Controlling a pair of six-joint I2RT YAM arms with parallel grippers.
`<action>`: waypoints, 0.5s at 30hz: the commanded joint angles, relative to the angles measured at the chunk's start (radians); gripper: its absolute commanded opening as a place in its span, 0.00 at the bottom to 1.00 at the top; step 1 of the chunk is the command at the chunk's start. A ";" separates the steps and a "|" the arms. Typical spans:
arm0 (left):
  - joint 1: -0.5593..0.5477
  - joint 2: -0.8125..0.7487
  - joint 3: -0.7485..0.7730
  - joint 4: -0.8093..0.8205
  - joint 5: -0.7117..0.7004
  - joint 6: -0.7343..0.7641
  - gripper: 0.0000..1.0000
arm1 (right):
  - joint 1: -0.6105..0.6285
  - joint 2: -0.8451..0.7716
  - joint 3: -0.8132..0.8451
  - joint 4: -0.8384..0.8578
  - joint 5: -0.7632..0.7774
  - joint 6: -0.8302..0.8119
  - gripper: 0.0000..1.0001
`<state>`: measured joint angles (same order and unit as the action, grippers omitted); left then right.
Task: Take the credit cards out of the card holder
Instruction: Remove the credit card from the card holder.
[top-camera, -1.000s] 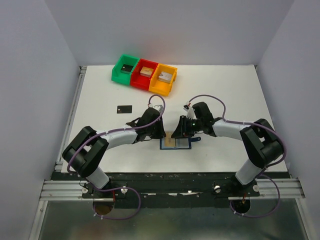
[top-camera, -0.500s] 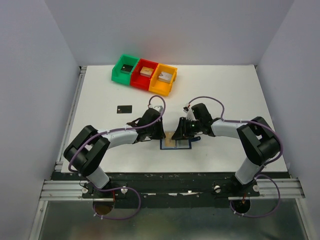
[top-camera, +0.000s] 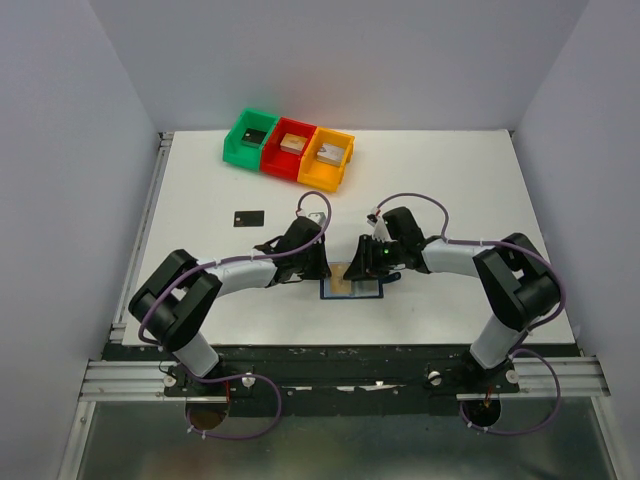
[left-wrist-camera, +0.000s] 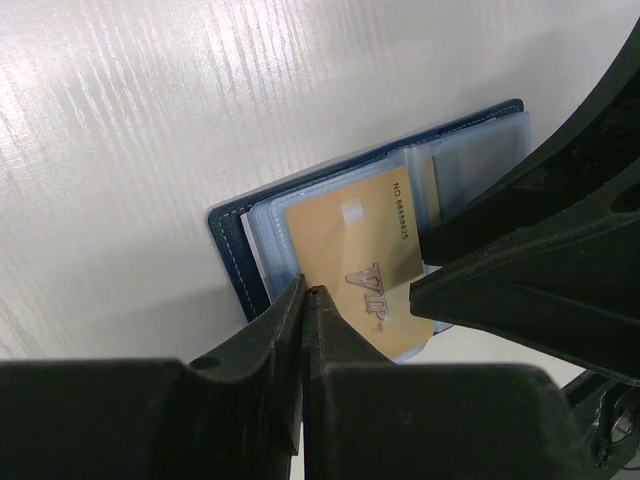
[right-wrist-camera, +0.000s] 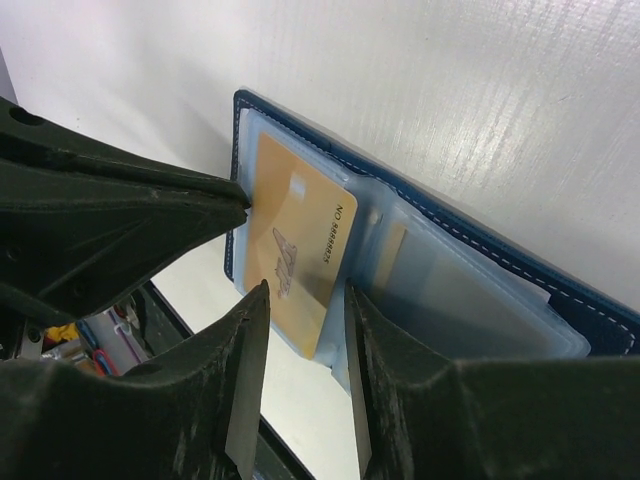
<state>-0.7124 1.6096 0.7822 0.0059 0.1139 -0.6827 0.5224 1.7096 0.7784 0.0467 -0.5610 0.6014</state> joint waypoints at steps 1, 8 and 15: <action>0.005 0.026 -0.009 -0.032 -0.017 -0.006 0.16 | -0.001 0.025 -0.028 0.044 -0.022 0.015 0.43; 0.004 0.003 -0.023 -0.026 -0.022 -0.012 0.15 | -0.001 0.033 -0.042 0.096 -0.054 0.041 0.42; 0.005 -0.066 -0.026 -0.020 -0.025 -0.015 0.18 | -0.004 0.041 -0.042 0.093 -0.048 0.037 0.42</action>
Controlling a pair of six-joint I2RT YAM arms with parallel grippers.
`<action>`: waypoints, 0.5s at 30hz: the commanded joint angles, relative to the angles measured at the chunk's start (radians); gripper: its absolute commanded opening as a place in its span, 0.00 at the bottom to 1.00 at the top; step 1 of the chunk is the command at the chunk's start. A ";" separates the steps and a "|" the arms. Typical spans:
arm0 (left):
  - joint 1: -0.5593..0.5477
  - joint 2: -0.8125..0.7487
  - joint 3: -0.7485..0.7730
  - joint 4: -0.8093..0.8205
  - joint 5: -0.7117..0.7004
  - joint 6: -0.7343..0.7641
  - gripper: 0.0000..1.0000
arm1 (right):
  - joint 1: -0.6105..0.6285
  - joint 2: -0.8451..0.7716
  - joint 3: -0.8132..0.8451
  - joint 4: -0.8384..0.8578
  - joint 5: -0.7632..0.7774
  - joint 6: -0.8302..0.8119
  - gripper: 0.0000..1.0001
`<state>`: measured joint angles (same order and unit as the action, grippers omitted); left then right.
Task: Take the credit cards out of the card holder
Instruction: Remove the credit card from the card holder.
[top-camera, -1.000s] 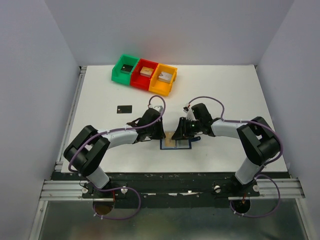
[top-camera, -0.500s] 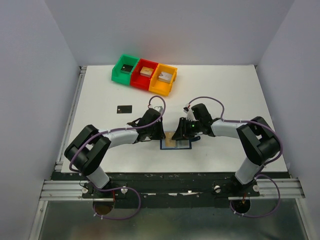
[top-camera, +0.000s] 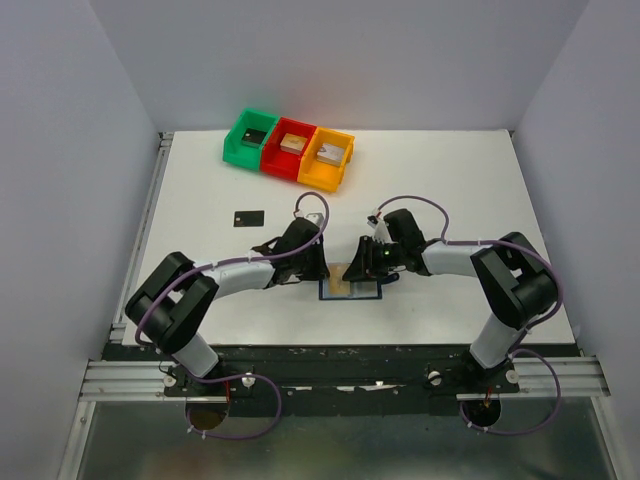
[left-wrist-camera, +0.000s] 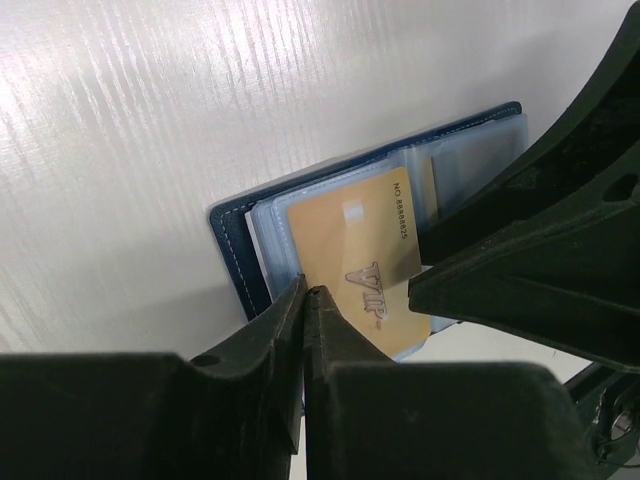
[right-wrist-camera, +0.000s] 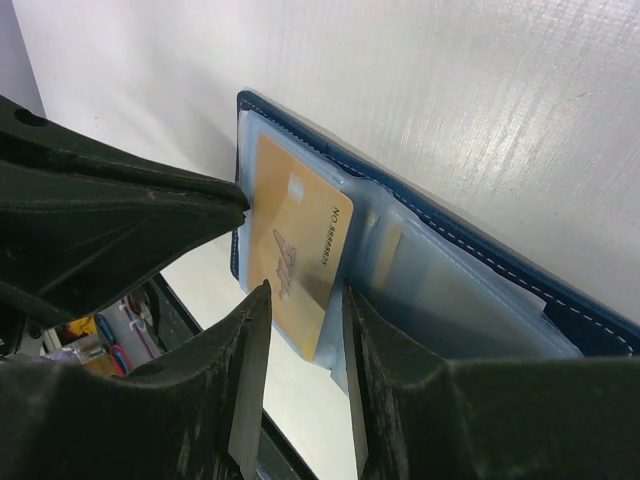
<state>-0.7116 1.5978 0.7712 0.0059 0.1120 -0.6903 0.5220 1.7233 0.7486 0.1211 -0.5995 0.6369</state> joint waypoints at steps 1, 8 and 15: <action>0.004 -0.065 -0.015 -0.021 -0.023 -0.008 0.19 | -0.002 0.027 -0.012 0.017 -0.008 0.001 0.42; 0.004 -0.093 -0.015 -0.026 -0.031 -0.005 0.19 | -0.002 0.018 -0.008 0.017 -0.009 0.004 0.43; 0.004 -0.044 -0.020 -0.041 -0.040 -0.006 0.16 | -0.002 0.021 -0.006 0.032 -0.029 0.023 0.42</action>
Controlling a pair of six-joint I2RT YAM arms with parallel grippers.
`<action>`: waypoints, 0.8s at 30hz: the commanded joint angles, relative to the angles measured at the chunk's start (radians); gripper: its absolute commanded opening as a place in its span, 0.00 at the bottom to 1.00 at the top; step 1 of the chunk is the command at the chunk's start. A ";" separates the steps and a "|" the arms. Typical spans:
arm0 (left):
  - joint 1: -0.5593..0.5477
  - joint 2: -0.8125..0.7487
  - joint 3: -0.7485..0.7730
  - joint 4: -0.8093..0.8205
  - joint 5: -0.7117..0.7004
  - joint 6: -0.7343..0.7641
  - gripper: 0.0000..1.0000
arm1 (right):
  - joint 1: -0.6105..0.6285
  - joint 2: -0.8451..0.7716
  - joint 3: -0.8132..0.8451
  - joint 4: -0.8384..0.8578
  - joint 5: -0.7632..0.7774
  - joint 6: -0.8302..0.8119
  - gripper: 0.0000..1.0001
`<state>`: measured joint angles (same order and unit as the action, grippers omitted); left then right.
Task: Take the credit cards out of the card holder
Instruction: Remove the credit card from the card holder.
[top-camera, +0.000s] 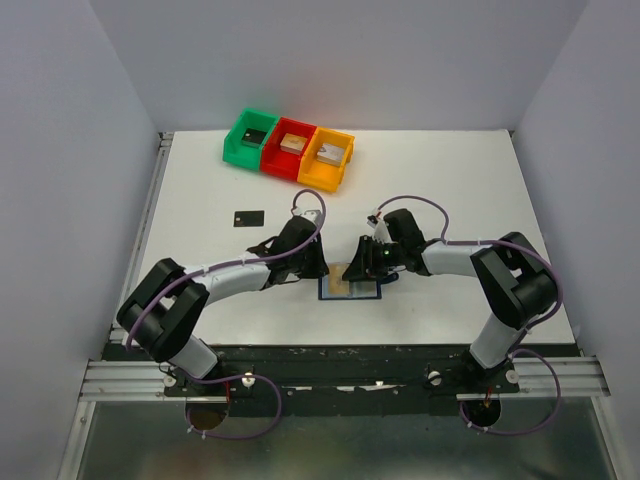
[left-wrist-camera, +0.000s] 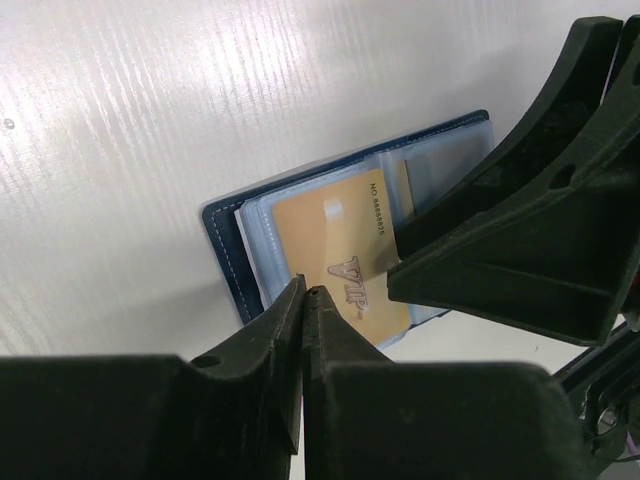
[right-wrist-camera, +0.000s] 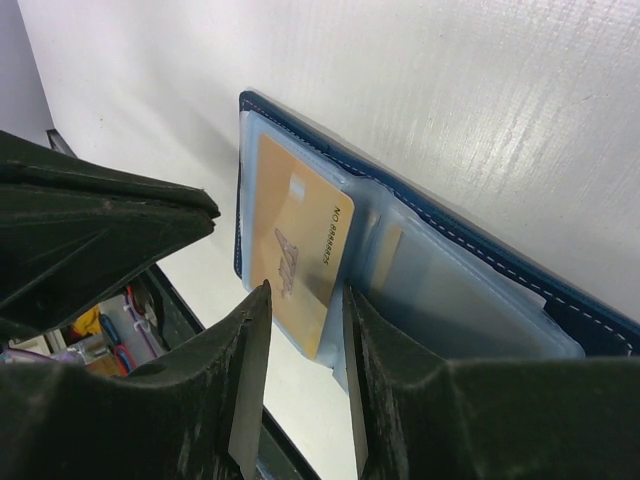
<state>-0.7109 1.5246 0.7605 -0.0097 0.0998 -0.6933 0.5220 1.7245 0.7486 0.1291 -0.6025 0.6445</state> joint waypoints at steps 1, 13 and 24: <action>0.004 0.035 -0.007 -0.029 -0.029 -0.002 0.16 | 0.001 0.023 -0.009 0.030 -0.029 0.017 0.42; 0.004 0.072 -0.010 -0.036 -0.031 -0.005 0.13 | -0.002 0.044 -0.026 0.118 -0.074 0.061 0.41; 0.002 0.083 -0.018 -0.033 -0.029 -0.006 0.11 | -0.007 0.050 -0.086 0.296 -0.118 0.148 0.38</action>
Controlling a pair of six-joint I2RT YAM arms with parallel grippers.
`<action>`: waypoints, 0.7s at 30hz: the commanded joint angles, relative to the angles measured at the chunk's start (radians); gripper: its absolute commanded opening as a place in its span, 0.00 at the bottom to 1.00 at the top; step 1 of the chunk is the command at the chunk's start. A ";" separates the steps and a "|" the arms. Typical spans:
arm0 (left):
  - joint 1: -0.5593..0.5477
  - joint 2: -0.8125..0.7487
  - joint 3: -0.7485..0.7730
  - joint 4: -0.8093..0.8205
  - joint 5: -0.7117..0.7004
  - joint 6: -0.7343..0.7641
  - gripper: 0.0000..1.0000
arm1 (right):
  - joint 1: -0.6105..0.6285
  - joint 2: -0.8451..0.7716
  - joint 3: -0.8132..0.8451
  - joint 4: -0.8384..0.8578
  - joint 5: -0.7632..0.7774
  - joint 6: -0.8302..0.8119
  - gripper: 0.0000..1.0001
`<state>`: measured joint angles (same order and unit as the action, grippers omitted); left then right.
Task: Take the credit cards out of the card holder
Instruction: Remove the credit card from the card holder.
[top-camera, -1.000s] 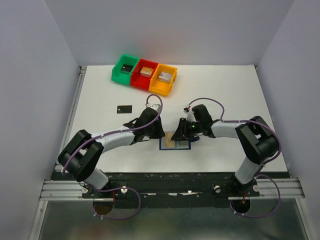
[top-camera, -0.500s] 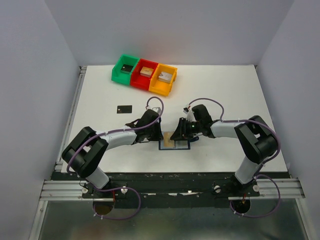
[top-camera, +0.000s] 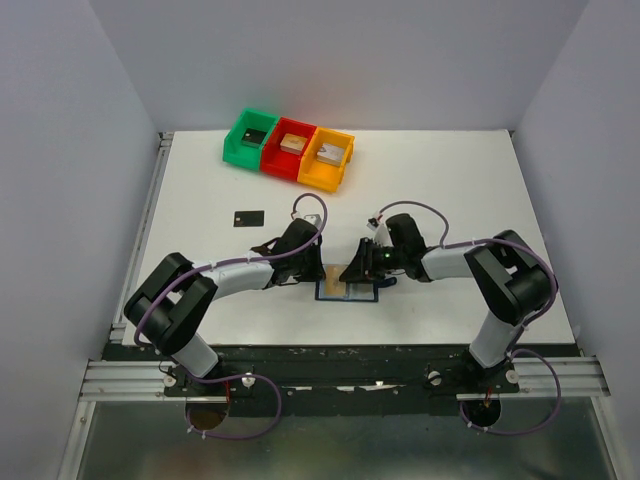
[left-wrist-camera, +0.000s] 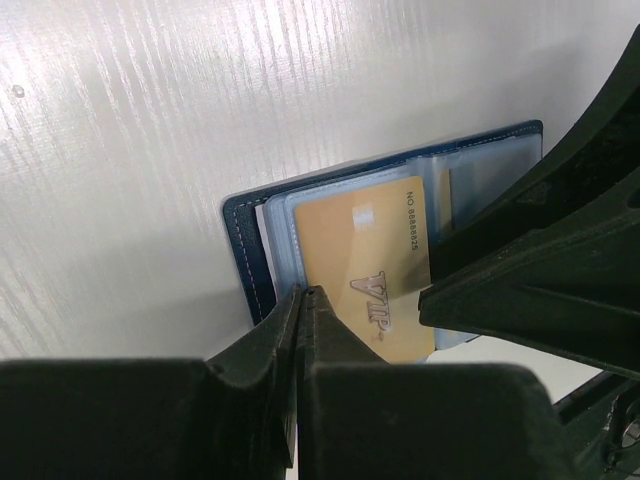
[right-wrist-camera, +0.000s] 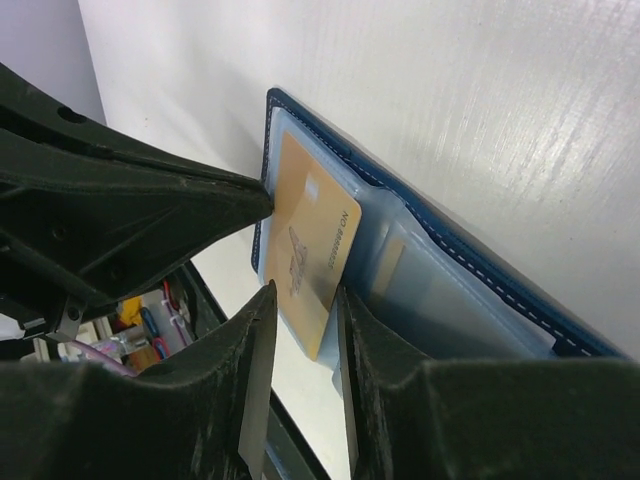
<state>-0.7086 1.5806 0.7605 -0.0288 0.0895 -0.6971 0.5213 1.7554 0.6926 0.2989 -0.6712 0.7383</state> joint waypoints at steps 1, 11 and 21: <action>0.001 0.027 -0.020 -0.016 -0.019 -0.002 0.11 | -0.007 0.022 -0.036 0.147 -0.054 0.065 0.38; 0.000 0.024 -0.023 -0.011 -0.014 -0.001 0.10 | -0.021 0.041 -0.062 0.250 -0.073 0.125 0.38; 0.001 -0.051 -0.032 -0.016 -0.037 0.004 0.21 | -0.024 0.067 -0.045 0.218 -0.064 0.122 0.39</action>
<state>-0.7078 1.5677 0.7475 -0.0235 0.0795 -0.6968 0.4995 1.7931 0.6392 0.4828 -0.7139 0.8505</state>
